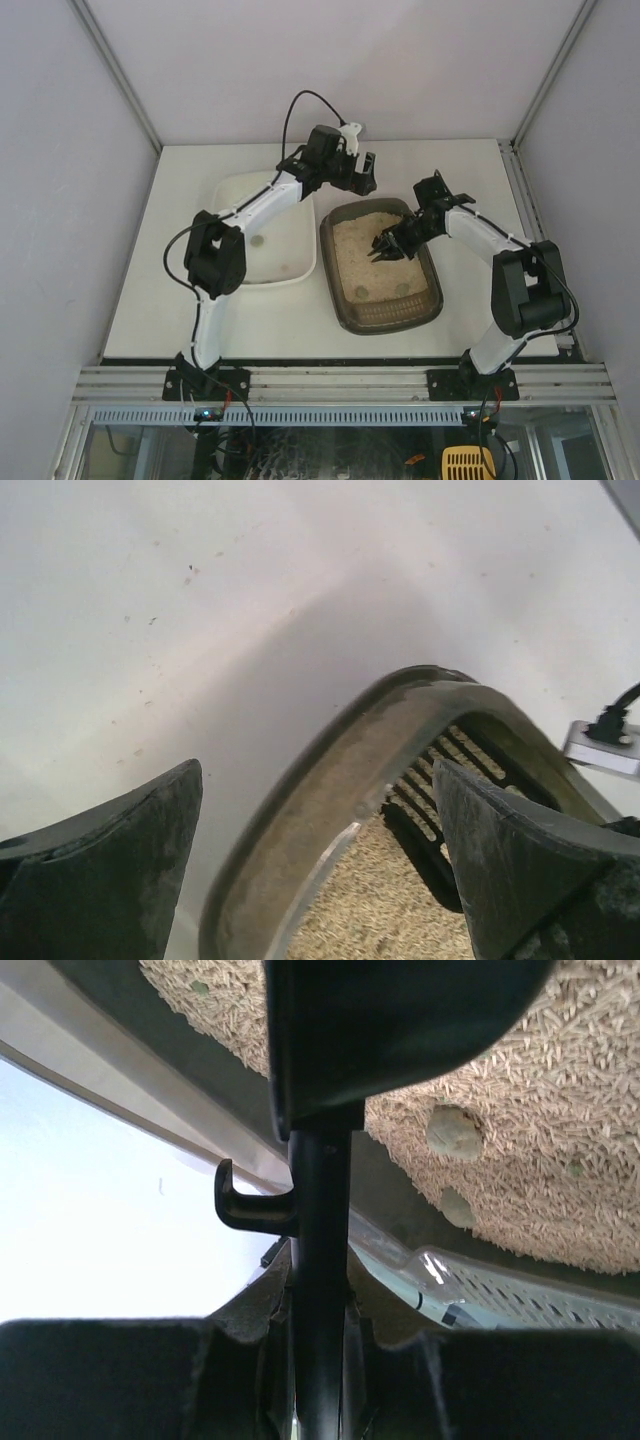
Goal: Clean the litter box
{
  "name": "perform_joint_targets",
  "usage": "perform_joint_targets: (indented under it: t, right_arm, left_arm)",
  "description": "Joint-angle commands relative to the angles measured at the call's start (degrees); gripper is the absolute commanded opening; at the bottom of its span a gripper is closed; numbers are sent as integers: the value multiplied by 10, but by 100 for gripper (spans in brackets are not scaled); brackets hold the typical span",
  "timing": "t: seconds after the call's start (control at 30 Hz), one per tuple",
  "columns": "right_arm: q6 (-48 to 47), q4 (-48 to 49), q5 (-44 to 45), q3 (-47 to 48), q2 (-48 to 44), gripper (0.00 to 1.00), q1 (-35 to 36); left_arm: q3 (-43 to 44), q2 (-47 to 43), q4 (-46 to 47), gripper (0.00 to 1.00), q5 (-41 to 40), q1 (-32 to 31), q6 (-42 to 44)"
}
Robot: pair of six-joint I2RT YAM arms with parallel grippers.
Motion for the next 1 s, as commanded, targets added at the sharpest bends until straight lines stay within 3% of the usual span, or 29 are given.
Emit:
perform_joint_targets:
  t: [0.0, 0.43, 0.97]
  right_arm:
    - [5, 65, -27, -1, 39, 0, 7]
    - [6, 197, -89, -2, 100, 0, 20]
    - [-8, 305, -135, -1, 145, 0, 67]
  left_arm:
    - [41, 49, -6, 100, 80, 21, -9]
    - [-23, 52, 48, 100, 173, 17, -88]
    - [-31, 49, 73, 100, 191, 15, -130]
